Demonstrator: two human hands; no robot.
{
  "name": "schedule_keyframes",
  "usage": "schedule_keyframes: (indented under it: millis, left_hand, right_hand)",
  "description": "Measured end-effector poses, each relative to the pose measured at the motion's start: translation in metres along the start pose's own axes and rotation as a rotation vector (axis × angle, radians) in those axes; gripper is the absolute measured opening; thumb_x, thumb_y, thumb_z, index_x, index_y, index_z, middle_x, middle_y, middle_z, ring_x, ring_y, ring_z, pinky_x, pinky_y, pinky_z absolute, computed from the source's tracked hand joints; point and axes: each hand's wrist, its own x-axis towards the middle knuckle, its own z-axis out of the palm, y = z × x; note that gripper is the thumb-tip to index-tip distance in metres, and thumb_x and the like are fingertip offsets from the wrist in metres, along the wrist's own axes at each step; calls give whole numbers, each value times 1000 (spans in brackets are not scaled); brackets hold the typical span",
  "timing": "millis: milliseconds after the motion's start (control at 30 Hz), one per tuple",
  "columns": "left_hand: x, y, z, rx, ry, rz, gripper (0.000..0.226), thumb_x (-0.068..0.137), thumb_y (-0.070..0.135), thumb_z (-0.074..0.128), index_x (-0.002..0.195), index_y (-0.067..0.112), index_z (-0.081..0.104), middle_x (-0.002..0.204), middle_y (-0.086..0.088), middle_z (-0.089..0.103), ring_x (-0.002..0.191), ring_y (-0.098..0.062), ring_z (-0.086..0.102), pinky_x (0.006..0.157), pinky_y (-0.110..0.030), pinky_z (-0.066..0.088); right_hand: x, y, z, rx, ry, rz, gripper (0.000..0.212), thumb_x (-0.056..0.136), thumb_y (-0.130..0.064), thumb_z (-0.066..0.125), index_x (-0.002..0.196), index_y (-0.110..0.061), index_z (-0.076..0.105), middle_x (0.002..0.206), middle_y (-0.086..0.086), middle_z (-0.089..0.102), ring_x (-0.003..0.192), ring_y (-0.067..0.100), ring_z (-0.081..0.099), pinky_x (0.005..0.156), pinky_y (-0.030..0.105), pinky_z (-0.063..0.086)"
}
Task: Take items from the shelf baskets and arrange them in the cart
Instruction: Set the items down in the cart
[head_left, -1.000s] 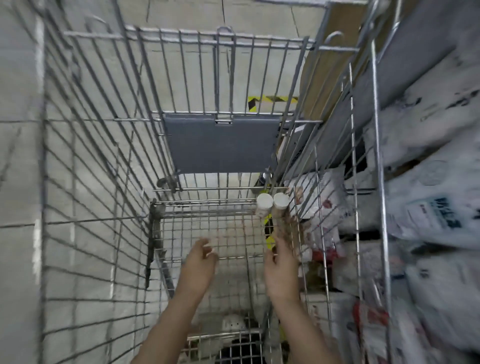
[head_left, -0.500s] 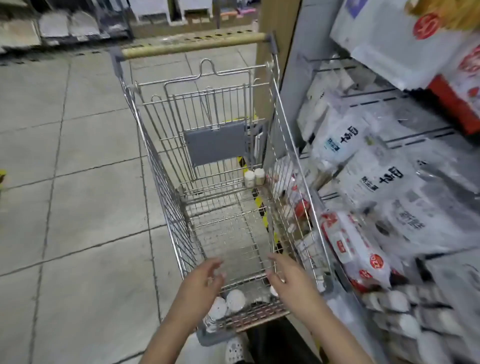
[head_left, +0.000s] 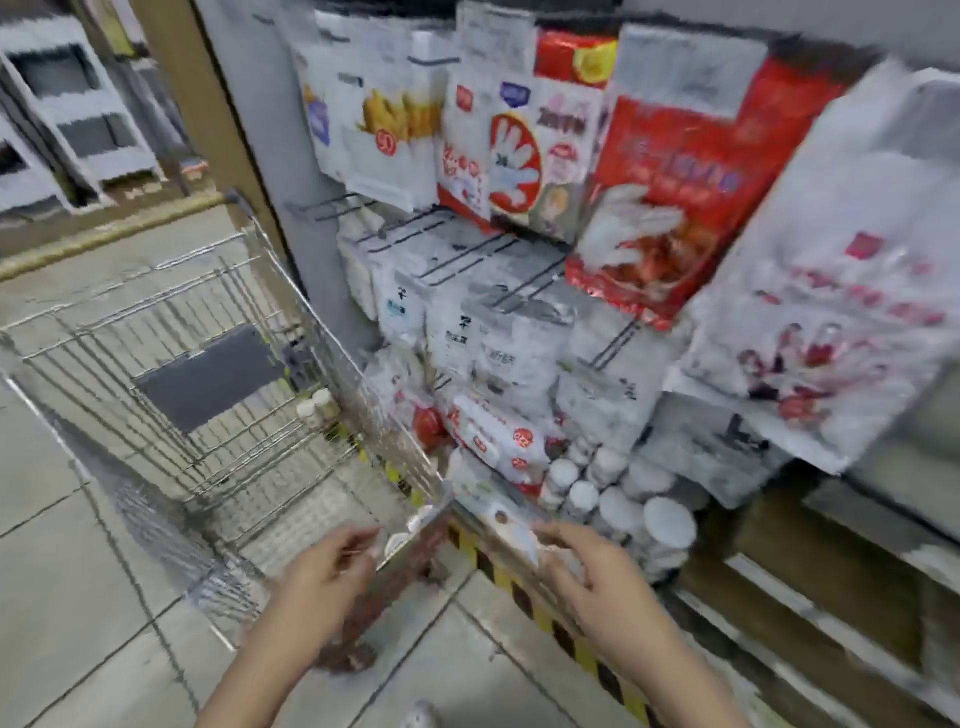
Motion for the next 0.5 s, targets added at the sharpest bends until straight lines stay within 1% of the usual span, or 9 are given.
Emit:
schedule_keyframes:
  millis: [33,100,167,200,233,267,367,467,500]
  left_hand:
    - [-2,16,17,30,-43,46,28,90,10,61,90,37,61,91,13,67,86,-2,63,73,-6,43]
    - [-5,51,52,33,-134,117,30,91,10,60,89,41,59,89,17,67,86,5,64,74,-5,43]
    - [-9,83,87,-3,-208,164,23,92,15,59,95,39,60,96,14,69,95,-4,65,84,-17,48]
    - [-12,99,105,-4,-229,202,22,92,19,60,97,40,61,99,15,69,96,-3,64,83,-21,49]
    - [-15,115,124,-1,-250,248,22,92,21,60,98,42,60,101,17,68,97,1,63,81,-19,47]
    - [-20,130,142,-12,-274,288,23,92,22,60,99,44,60,103,18,67,99,3,61,80,-16,45]
    - [-38,172,198,-23,-378,369,21,92,23,59,101,42,59,109,20,63,103,3,58,78,-15,45]
    - [-61,207,240,-1,-485,442,21,93,23,58,109,38,59,111,25,61,103,10,55,82,-11,47]
    - [-69,217,250,-8,-507,461,21,93,25,58,109,39,59,109,25,61,103,11,55,85,-13,48]
  right_hand:
    - [-18,13,-19,11,32,34,23,99,-33,47,119,-41,53,117,-19,58,107,2,55,86,18,45]
    - [-58,40,-56,8,104,96,27,100,-34,46,125,-39,51,120,-22,54,110,-2,53,87,16,45]
    - [-97,64,-90,30,188,141,23,100,-34,45,120,-44,49,113,-27,53,103,-13,53,79,7,44]
    - [-116,74,-106,45,230,161,20,100,-34,45,115,-48,47,109,-32,51,96,-20,52,73,3,42]
    - [-135,84,-121,42,265,177,19,100,-35,45,111,-51,45,106,-37,47,91,-24,48,70,0,41]
    - [-154,93,-136,26,296,191,18,100,-36,44,110,-52,44,106,-39,45,90,-25,46,71,0,40]
    - [-202,121,-170,-29,409,207,19,99,-40,43,115,-48,47,110,-36,46,94,-17,47,77,3,40]
    - [-238,142,-193,-45,497,206,16,97,-37,47,104,-52,46,106,-39,46,96,-23,44,78,1,37]
    - [-247,147,-199,-47,525,195,17,96,-36,49,101,-53,47,106,-38,48,99,-22,44,79,2,37]
